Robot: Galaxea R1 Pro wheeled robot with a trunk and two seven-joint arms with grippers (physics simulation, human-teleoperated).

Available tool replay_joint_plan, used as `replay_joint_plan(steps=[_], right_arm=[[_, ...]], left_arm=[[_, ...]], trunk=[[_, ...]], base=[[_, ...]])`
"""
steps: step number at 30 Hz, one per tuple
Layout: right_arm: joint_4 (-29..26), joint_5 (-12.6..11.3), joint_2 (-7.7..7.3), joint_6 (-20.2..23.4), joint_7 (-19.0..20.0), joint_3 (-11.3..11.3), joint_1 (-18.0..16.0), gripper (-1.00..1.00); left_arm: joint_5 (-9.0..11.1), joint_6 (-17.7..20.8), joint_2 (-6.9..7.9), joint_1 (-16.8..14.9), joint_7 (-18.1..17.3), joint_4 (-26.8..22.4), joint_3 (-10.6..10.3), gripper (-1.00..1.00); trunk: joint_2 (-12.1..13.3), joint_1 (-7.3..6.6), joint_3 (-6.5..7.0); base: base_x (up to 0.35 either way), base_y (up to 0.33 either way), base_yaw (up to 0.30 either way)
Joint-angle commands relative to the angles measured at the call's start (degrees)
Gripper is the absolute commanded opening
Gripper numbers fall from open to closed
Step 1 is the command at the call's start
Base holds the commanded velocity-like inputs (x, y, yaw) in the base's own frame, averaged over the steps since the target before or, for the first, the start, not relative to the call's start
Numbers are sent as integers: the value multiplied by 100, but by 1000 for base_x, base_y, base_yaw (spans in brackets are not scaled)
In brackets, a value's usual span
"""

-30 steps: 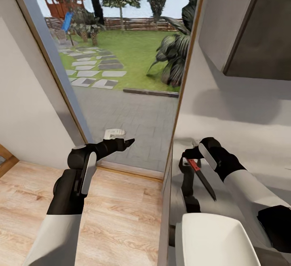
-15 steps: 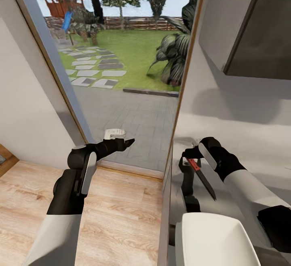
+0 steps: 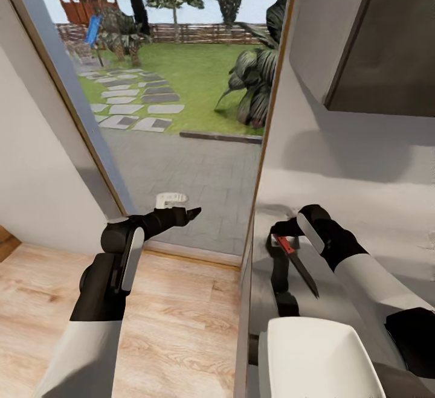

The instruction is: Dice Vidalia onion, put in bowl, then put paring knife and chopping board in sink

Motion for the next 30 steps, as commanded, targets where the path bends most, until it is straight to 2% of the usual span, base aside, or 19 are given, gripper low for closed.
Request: replay_joint_plan(steps=[1,30], right_arm=[[81,162,-11,49,-64,42,-5,100],[81,162,-11,49,-72,56,-5,100]], left_arm=[[17,39,-3,-7,-8,-7,8,100],[17,39,-3,-7,-8,8,8,100]], trunk=[[-9,5,-12],[-9,5,-12]], base=[[0,0,-90],[0,0,-39]])
